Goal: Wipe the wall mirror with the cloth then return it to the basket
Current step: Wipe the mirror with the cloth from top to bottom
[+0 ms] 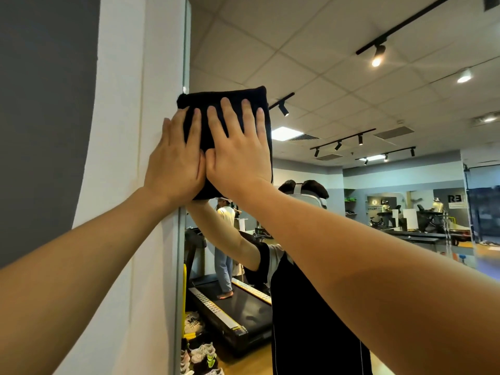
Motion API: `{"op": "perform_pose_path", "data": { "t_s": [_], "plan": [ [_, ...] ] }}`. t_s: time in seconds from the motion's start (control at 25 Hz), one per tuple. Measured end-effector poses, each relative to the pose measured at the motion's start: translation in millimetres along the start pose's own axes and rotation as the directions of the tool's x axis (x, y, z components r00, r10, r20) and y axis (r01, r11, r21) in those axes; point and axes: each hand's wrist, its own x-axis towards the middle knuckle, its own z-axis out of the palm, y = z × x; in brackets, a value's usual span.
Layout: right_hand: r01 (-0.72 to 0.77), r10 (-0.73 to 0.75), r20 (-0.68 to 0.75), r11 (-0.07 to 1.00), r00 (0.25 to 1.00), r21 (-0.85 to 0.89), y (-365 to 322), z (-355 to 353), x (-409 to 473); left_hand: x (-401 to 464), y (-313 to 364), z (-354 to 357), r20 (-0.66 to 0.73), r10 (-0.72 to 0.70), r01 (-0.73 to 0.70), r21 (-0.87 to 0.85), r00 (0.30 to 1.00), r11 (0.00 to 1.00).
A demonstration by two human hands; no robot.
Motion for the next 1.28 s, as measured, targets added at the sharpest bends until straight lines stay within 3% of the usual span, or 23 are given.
{"op": "perform_pose_path", "data": {
  "t_s": [0.68,1.28],
  "plan": [
    [0.067,-0.069,0.067,0.997,0.995,0.038,-4,3,-87,-79,31,10,0.016,-0.035,0.036,-0.069,0.999,0.997],
    [0.100,-0.100,0.029,0.995,0.995,-0.003,88,-26,-140,-89,138,31,-0.062,-0.062,0.048,-0.214,0.996,0.976]
  ]
}}
